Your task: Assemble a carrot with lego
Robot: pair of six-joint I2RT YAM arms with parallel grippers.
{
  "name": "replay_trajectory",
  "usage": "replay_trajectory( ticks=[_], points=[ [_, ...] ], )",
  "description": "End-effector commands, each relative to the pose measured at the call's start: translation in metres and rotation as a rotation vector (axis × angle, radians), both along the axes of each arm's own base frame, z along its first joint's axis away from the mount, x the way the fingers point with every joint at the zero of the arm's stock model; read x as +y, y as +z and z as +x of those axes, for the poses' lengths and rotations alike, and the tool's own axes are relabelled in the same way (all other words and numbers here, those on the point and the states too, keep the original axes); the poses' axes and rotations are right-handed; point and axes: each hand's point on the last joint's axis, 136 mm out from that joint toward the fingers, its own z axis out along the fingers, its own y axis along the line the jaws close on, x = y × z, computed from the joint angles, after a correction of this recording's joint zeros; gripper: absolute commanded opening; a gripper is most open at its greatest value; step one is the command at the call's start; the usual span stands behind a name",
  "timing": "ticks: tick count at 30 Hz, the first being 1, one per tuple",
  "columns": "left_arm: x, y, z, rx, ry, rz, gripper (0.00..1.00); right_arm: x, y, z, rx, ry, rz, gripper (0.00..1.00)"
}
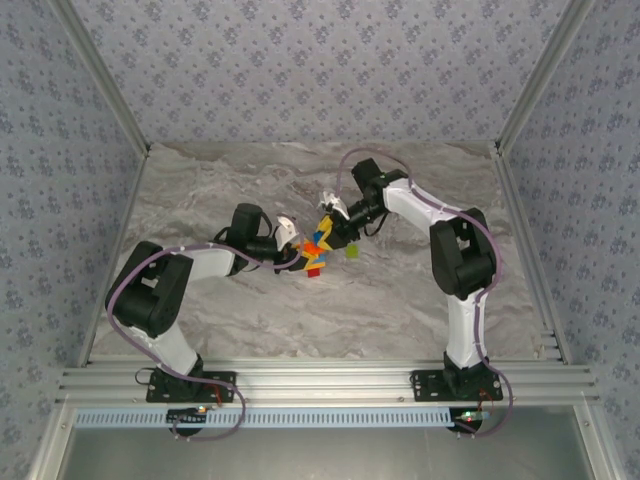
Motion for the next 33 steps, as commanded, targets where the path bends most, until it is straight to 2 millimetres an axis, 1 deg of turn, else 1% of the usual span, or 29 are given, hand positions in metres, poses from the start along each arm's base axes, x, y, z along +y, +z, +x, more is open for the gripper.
replay_trajectory(
  ticks=[1, 17, 28, 33],
  points=[
    [-0.007, 0.012, -0.002, -0.027, -0.047, -0.024, 0.34, -0.004, -0.014, 0.000, 0.054, -0.018, -0.013, 0.07],
    [-0.005, 0.012, 0.001, -0.030, -0.036, -0.023, 0.33, -0.007, -0.019, -0.007, 0.093, -0.026, 0.021, 0.06],
    [-0.003, 0.013, 0.002, -0.034, -0.029, -0.024, 0.31, -0.015, -0.013, -0.010, 0.123, -0.036, 0.061, 0.05],
    [-0.003, 0.014, 0.003, -0.035, -0.027, -0.025, 0.30, -0.016, -0.017, -0.009, 0.129, -0.041, 0.050, 0.05]
  ],
)
